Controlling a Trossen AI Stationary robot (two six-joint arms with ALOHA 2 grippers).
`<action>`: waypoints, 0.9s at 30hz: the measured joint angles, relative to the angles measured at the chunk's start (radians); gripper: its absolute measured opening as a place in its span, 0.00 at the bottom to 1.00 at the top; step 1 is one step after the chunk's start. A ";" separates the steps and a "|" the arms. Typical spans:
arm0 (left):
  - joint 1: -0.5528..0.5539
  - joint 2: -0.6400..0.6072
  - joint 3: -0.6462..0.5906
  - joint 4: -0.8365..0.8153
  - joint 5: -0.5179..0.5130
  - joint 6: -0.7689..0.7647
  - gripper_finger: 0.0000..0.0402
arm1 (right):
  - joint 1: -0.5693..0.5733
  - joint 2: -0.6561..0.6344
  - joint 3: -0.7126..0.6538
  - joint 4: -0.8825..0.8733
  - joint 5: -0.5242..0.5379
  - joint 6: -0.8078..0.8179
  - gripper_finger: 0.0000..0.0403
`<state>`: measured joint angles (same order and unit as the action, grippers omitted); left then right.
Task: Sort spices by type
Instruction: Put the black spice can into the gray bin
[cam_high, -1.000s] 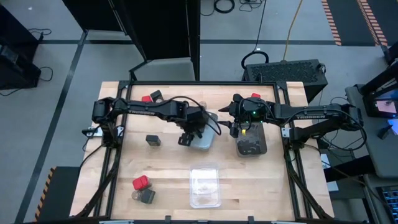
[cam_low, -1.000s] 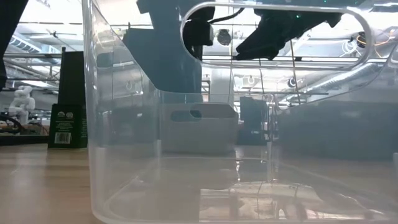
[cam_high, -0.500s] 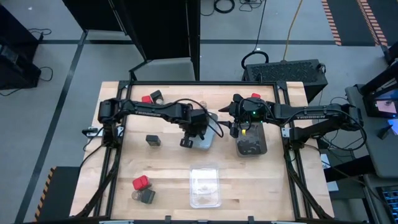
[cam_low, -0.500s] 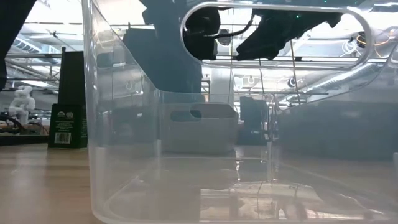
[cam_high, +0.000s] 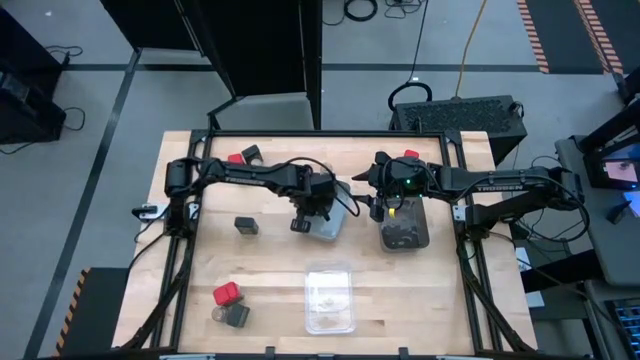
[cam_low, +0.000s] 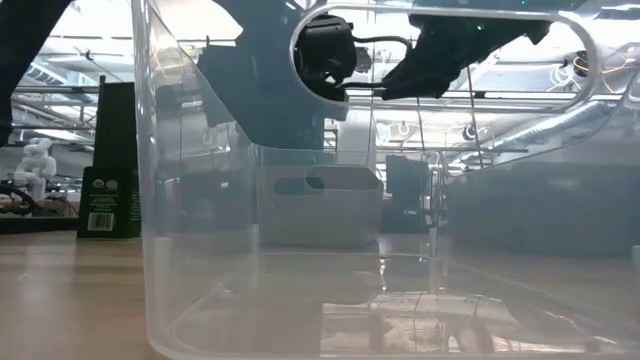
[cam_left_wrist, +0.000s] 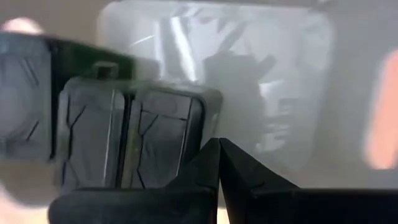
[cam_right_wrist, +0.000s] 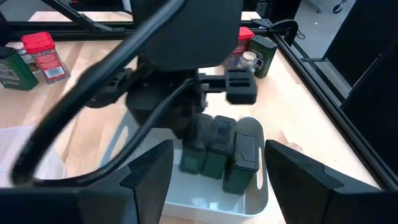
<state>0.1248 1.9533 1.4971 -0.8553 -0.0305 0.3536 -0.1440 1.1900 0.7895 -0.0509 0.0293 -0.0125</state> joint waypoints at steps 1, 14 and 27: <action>-0.001 0.000 0.000 0.001 -0.020 0.000 0.03 | 0.000 0.000 0.000 0.000 0.000 0.000 0.59; -0.003 -0.006 0.000 -0.023 0.017 0.000 0.03 | 0.000 0.000 0.000 -0.005 0.000 0.000 0.59; -0.012 -0.343 0.053 -0.110 0.032 -0.067 0.03 | 0.002 0.000 0.000 -0.044 -0.005 0.029 0.59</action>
<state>0.1127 1.6104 1.5501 -0.9656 0.0011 0.2866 -0.1421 1.1900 0.7895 -0.0947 0.0243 0.0170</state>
